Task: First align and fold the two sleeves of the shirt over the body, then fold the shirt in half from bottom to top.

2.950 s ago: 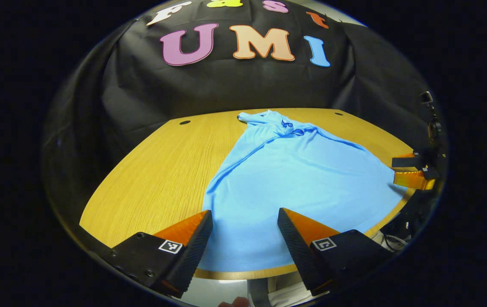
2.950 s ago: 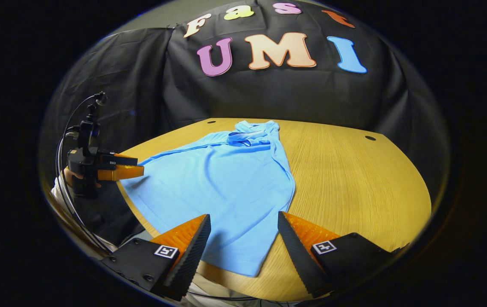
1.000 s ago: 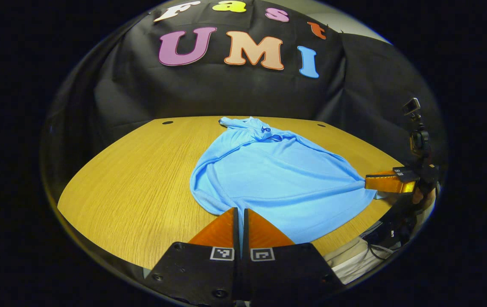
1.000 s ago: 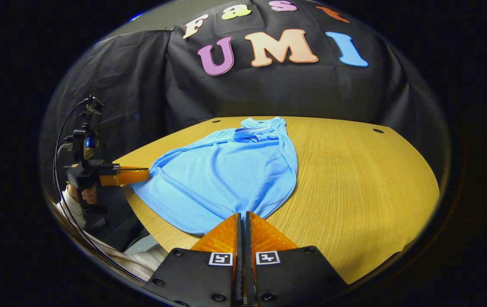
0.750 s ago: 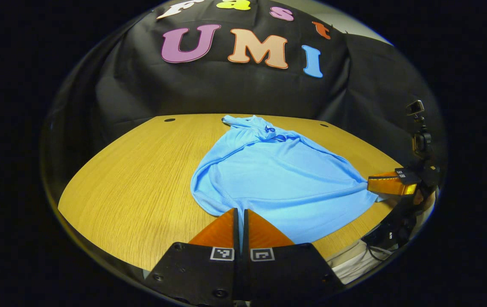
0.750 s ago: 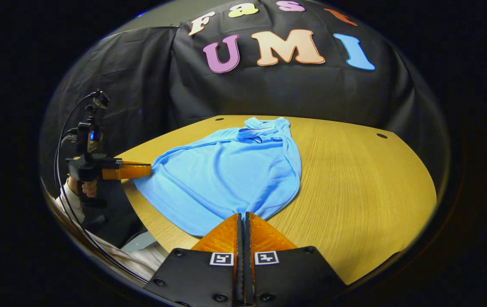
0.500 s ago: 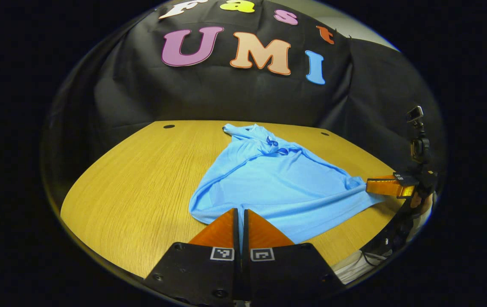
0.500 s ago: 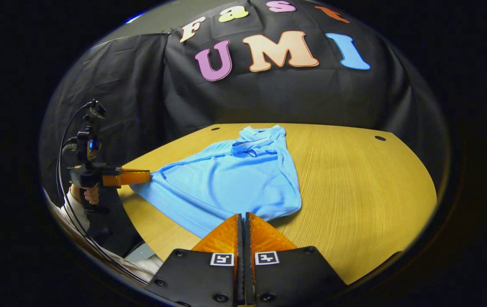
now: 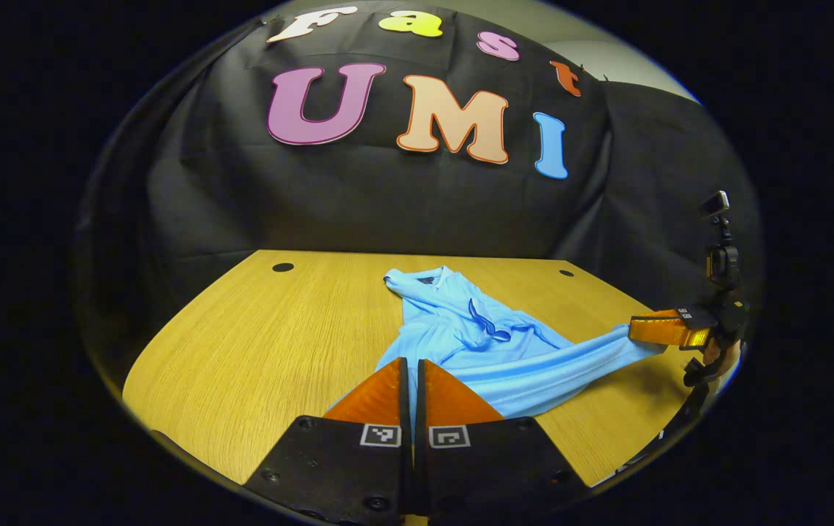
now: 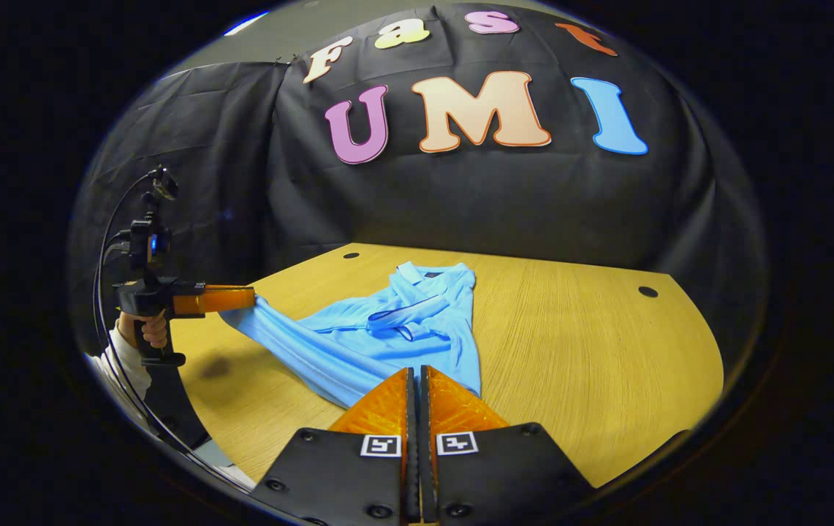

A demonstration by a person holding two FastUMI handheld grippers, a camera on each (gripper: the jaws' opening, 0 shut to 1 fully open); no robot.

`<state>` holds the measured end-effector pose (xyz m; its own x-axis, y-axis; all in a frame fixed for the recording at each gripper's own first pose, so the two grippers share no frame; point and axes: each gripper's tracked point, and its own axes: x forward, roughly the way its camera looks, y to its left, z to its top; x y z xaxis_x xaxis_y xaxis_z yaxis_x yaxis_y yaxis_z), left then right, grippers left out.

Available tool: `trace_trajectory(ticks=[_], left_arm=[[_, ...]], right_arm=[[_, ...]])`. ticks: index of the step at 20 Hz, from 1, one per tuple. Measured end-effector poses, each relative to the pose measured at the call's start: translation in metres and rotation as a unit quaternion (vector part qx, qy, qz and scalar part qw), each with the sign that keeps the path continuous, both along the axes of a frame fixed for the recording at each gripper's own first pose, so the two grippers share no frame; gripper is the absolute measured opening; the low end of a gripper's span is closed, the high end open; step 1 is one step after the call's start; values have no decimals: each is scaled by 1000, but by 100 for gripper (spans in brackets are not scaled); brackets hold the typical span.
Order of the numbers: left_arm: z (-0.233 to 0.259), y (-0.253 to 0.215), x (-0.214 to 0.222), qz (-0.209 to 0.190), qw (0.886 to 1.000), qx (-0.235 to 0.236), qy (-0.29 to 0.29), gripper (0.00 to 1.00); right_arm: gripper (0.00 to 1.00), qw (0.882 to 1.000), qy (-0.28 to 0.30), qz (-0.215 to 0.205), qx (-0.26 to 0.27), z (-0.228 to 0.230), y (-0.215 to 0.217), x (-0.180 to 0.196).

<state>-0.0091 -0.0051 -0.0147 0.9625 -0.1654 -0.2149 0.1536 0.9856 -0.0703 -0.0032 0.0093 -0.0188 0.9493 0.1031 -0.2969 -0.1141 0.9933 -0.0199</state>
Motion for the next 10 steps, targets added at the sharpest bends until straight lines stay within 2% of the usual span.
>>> trace_trajectory(ticks=[7, 10], left_arm=[[30, 5, 86, 9, 1000, -11, -21, 0], [44, 12, 122, 25, 999, -25, -33, 0]], right_arm=[[3, 999, -10, -46, -4, 25, -31, 83], [4, 998, -8, -60, 0, 33, -37, 120]])
